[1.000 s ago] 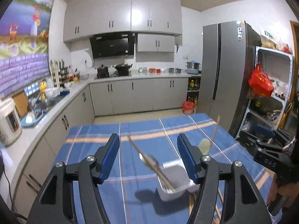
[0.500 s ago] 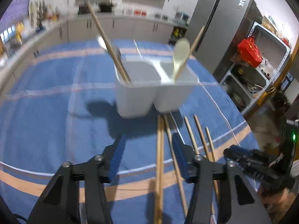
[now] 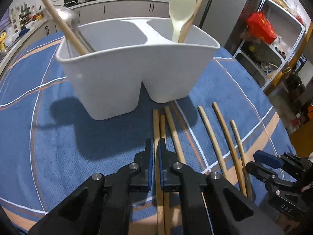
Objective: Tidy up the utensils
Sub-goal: 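Close the left gripper on a chopstick while the right gripper grasps another chopstick, then lift the held chopsticks off the tablecloth with both grippers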
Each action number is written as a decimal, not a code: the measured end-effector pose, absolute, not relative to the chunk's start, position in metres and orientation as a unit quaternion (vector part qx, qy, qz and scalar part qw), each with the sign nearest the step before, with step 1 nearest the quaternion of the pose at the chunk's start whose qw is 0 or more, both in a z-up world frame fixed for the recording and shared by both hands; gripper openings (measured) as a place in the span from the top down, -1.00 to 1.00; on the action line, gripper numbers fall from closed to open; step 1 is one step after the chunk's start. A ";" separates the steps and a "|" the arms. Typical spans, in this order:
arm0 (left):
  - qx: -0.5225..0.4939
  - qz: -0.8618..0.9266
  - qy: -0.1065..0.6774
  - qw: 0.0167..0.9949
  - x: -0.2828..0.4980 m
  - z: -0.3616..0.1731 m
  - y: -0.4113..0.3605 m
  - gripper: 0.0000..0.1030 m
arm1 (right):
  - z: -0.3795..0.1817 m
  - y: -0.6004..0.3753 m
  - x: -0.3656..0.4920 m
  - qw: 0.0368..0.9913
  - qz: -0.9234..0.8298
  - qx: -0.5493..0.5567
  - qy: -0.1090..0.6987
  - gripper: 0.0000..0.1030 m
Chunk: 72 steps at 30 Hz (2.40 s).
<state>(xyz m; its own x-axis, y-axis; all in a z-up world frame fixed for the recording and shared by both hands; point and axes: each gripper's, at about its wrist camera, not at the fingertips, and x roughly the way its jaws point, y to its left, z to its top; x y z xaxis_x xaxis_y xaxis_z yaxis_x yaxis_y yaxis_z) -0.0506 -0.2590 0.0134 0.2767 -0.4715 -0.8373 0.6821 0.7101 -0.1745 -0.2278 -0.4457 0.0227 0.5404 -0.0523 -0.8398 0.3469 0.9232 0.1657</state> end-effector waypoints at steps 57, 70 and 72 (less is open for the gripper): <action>0.090 -0.282 0.511 0.807 -0.080 0.018 -0.201 0.92 | 0.026 -0.471 -0.269 0.835 -0.138 0.101 0.523 0.72; 0.003 -0.267 0.543 0.796 -0.128 0.014 -0.139 0.89 | 0.027 -0.484 -0.276 0.817 -0.088 0.125 0.557 0.73; 0.008 -0.271 0.548 0.791 -0.125 0.014 -0.141 0.89 | 0.027 -0.477 -0.269 0.809 -0.099 0.112 0.569 0.65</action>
<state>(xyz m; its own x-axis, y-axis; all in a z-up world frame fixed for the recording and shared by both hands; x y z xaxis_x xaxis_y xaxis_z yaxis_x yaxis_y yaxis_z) -0.1248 -0.1409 0.0140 0.2519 -0.4192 -0.8723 0.4369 0.8535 -0.2840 -0.2693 -0.4774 0.0267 0.3340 -0.0330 -0.9420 0.2870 0.9555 0.0683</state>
